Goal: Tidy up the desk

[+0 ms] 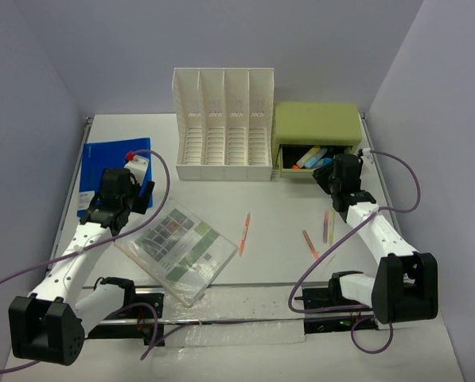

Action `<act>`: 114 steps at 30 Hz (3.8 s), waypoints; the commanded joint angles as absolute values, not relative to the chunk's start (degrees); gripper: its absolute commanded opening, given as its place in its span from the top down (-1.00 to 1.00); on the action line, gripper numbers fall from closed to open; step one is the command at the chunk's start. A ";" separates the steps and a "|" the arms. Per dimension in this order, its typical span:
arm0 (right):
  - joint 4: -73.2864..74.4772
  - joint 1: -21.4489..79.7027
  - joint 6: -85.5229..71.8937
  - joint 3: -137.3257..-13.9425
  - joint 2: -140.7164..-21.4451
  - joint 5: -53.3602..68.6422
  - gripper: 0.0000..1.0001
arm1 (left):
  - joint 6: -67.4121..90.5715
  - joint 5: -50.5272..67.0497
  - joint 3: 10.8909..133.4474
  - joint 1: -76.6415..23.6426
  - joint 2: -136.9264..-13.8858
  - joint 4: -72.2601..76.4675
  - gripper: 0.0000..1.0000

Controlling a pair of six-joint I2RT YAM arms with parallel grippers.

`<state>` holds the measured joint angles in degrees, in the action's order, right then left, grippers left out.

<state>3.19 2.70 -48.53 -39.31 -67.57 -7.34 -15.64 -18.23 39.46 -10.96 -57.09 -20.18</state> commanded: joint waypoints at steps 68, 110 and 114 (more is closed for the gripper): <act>-12.90 1.86 -43.30 -38.38 -73.71 -6.67 0.43 | -16.01 -21.08 40.61 -11.25 -58.90 -19.34 -0.98; -15.64 1.49 -42.80 -53.26 -89.98 -7.82 0.46 | -16.35 -21.88 40.25 -11.25 -59.94 -18.98 -0.98; -15.56 1.34 -42.87 -53.97 -90.90 -7.73 0.45 | -16.26 -21.91 40.19 -11.25 -59.88 -19.01 -0.98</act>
